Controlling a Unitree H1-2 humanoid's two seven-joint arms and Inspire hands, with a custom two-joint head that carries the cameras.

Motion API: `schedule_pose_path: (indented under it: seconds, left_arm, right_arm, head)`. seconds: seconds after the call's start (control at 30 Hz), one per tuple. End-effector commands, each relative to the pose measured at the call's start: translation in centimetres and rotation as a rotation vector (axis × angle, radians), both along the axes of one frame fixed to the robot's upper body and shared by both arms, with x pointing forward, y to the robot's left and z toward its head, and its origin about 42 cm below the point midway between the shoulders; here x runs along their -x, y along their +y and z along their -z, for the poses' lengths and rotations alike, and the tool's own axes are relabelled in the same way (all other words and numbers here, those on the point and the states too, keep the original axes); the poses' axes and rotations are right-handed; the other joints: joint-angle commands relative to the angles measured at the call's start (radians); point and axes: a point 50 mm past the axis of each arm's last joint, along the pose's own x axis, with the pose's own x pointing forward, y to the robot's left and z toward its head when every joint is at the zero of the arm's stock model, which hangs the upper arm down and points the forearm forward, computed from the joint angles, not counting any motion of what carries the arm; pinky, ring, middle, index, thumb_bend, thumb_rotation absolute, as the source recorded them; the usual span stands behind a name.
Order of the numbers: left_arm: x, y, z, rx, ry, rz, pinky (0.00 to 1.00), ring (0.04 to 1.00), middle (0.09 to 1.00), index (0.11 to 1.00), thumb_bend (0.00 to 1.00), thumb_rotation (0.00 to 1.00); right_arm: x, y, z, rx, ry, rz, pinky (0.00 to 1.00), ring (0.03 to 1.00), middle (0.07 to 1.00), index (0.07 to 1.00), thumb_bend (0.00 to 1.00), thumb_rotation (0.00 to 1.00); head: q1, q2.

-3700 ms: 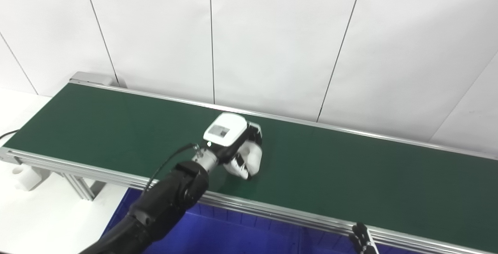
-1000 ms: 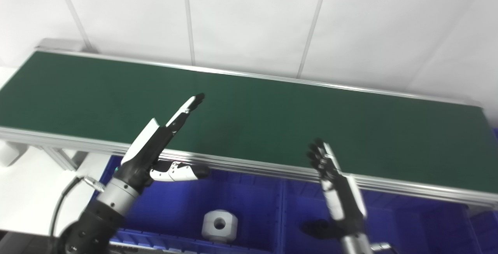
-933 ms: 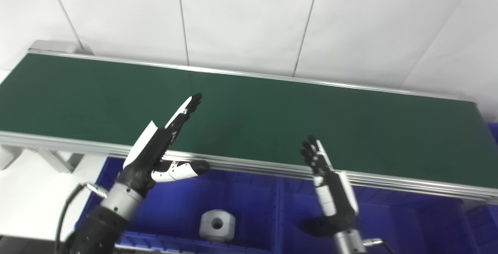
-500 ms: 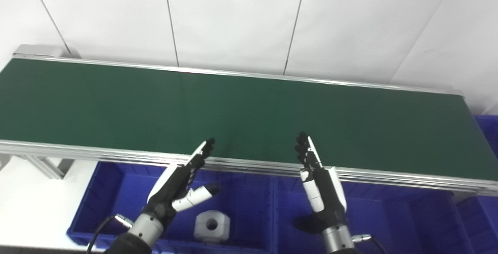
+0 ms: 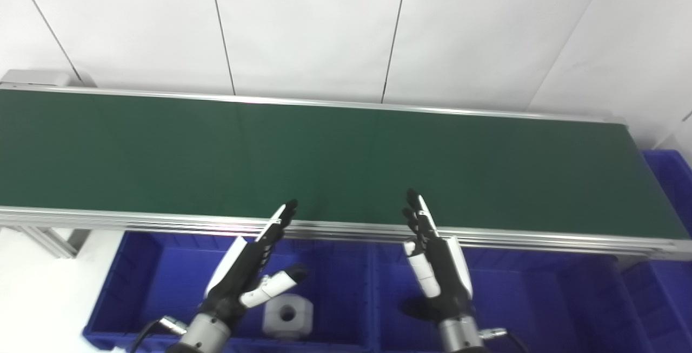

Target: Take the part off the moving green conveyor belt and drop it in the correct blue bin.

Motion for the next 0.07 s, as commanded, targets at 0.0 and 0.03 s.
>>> schedule_pose_path:
  seconds: [0.0,0.03]
  left_arm:
    - [-0.27,-0.14,-1.10,0.040,-0.071,-0.006,1.00,1.000,1.000,1.000,0.75,0.85]
    - [-0.25,-0.15,-1.13,0.045,-0.069,-0.010,1.00,1.000,1.000,1.000,0.75,0.84]
  right_arm:
    - [-0.45,0.90,-1.07,-0.025,-0.051,0.003,0.98,0.977,1.000,0.999,0.88,1.00]
    - [-0.45,0.89,-1.00,-0.027,-0.047,0.007,0.98,0.978,1.000,1.000,0.88,1.00]
  head:
    - [0.001,0.000]
    - [0.002,0.002]
